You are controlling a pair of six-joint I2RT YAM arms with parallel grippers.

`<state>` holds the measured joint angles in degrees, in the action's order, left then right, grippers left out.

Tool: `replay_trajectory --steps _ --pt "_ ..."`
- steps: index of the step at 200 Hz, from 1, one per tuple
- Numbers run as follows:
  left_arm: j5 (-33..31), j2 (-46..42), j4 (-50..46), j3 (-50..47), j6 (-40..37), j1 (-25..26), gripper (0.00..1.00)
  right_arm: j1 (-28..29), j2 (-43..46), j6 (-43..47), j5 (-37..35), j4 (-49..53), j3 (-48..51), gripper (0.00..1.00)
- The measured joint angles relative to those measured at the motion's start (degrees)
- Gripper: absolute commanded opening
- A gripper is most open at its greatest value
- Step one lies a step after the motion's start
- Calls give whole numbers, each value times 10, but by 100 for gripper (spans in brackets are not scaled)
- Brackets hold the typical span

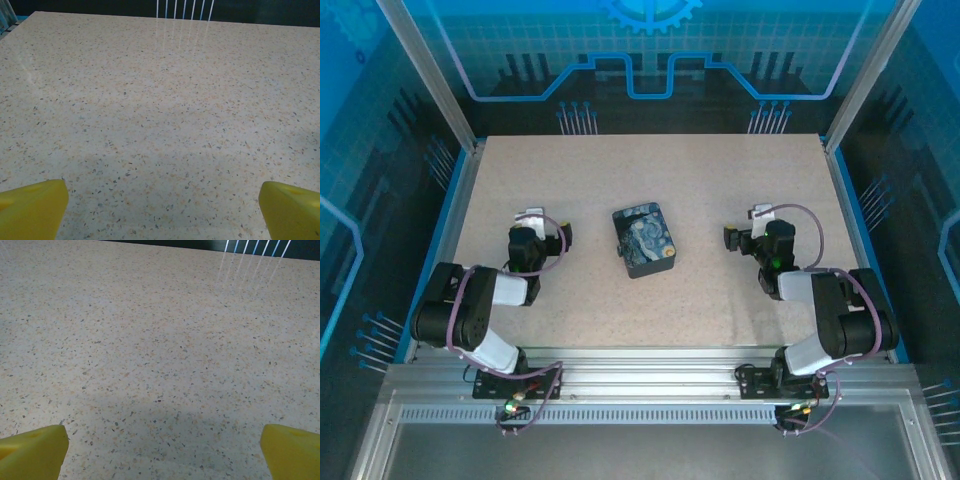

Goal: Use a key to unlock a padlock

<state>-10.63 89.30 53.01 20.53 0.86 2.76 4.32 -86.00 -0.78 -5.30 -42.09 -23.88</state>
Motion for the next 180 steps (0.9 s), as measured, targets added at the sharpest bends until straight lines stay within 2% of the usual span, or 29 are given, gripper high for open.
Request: replay_trajectory --steps 89,147,180 --pt "0 -2 -5 0 0 -3 99 0 3 0 -2 20 -7 100" --pt "-3 -94 -173 82 3 -4 99 -1 114 -16 0 161 -75 100" --pt "0 -138 -283 149 39 -4 99 -2 186 -63 33 235 -85 100"
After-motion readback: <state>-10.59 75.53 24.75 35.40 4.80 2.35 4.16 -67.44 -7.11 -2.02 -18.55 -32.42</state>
